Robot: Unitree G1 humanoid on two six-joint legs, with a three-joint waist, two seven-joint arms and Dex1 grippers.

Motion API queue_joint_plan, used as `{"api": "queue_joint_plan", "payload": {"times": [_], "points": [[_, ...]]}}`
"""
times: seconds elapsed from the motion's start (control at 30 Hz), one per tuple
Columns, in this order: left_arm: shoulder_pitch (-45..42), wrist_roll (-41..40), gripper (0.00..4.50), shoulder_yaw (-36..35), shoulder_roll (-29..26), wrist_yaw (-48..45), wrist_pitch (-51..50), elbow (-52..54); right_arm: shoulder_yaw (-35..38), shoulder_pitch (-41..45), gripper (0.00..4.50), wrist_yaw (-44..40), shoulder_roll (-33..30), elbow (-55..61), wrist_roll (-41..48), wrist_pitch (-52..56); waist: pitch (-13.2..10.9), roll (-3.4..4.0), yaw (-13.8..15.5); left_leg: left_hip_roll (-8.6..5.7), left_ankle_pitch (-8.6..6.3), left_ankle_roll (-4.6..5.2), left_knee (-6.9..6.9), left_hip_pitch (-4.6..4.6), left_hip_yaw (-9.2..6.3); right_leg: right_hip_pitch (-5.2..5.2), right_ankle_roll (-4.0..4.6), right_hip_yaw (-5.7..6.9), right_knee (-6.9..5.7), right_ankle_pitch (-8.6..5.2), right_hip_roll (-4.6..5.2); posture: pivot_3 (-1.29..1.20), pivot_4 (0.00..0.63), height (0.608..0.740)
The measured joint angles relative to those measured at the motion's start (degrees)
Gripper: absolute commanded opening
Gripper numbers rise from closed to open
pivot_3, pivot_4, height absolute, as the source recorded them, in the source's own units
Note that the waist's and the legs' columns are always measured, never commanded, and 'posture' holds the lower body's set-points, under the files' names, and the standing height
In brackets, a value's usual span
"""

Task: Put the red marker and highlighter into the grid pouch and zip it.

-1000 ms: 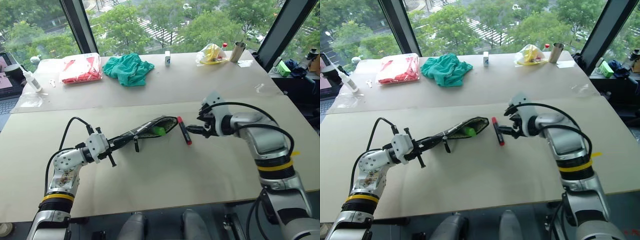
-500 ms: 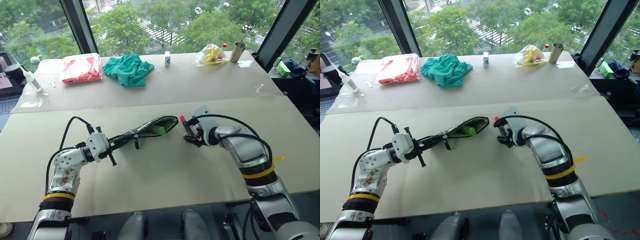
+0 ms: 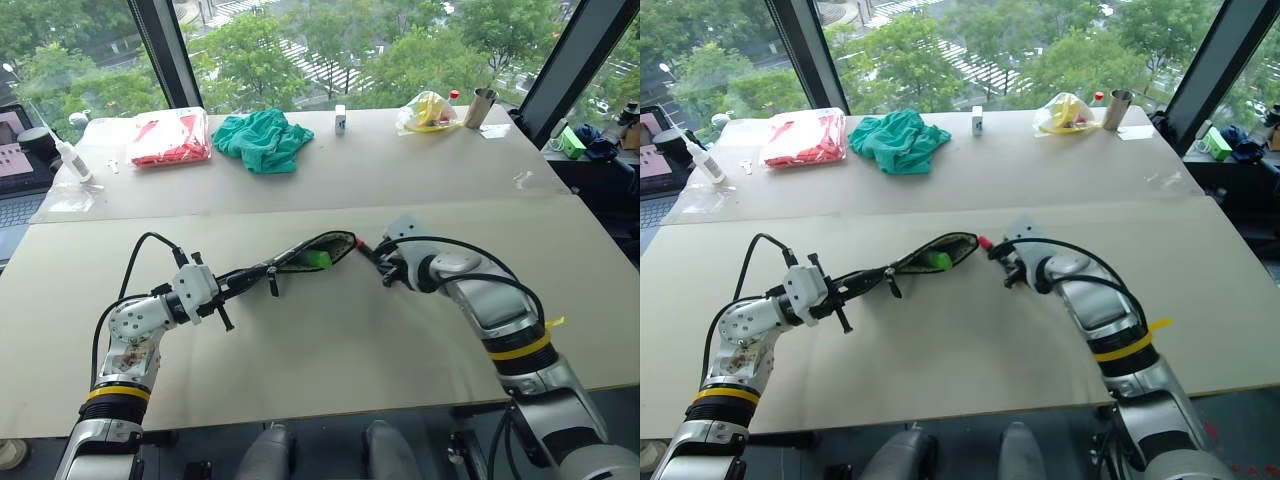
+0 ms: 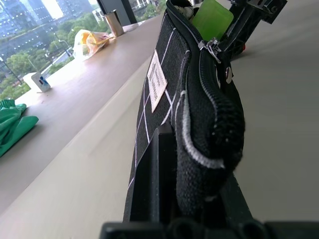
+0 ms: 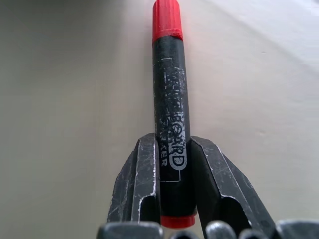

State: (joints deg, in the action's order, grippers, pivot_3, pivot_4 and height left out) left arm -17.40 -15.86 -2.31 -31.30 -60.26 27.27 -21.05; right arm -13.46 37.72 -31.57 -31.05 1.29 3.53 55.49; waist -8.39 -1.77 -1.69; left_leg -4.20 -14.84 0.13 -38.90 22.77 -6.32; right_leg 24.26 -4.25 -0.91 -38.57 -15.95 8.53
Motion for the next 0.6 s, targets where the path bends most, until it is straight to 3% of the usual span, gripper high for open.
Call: {"api": "queue_joint_plan", "payload": {"times": [0.07, 0.2, 0.3, 0.43, 0.6], "points": [[-0.1, 0.0, 0.00, 0.1, 0.0, 0.0, 0.0, 0.0, 2.2, 1.2, 0.52, -4.2, -3.6, 0.6, 1.5, -3.5, 0.0, 0.04, -0.2, 0.01, 0.02, -0.04, 0.02, 0.08, 0.02, 0.09, 0.00, 0.01, 0.01, 0.00, -0.01, 0.00, 0.150, 0.740], [-0.5, 0.1, 0.00, 0.4, -0.1, -0.2, 0.2, -0.1, 8.4, 0.3, 0.52, -23.8, -16.6, 15.8, 13.2, -9.0, -0.1, 0.09, -0.5, 0.10, -0.05, 0.06, 0.11, 0.10, -0.04, 0.03, -0.01, 0.13, 0.17, 0.00, -0.08, 0.00, 0.150, 0.740], [-0.6, 0.2, 0.00, 0.7, -0.2, -0.4, 0.2, -0.2, 10.5, -0.8, 0.52, -31.7, -19.4, 24.5, 20.5, -9.7, 0.0, 0.06, -1.0, 0.13, -0.17, 0.27, 0.07, 0.03, 0.02, -0.14, 0.00, 0.11, 0.39, 0.00, -0.11, 0.00, 0.150, 0.740], [-0.5, 0.8, 0.00, 1.2, -0.2, -0.6, 0.4, -0.2, 7.6, -0.7, 0.52, -33.4, -19.0, 30.2, 25.3, -6.9, 0.0, 0.06, -0.6, 0.12, -0.17, 0.27, 0.01, 0.03, 0.03, -0.12, 0.02, 0.10, 0.35, 0.06, -0.09, 0.00, 0.150, 0.740], [-0.6, 2.3, 0.00, 2.0, -0.2, -1.0, 1.5, -0.4, -7.3, 1.2, 0.52, -29.2, -16.4, 28.8, 18.4, -5.4, 0.0, 0.06, -0.4, 0.07, -0.08, 0.11, -0.01, 0.08, 0.05, -0.04, -0.02, 0.07, 0.35, 0.09, -0.07, 0.00, 0.150, 0.740]]}}
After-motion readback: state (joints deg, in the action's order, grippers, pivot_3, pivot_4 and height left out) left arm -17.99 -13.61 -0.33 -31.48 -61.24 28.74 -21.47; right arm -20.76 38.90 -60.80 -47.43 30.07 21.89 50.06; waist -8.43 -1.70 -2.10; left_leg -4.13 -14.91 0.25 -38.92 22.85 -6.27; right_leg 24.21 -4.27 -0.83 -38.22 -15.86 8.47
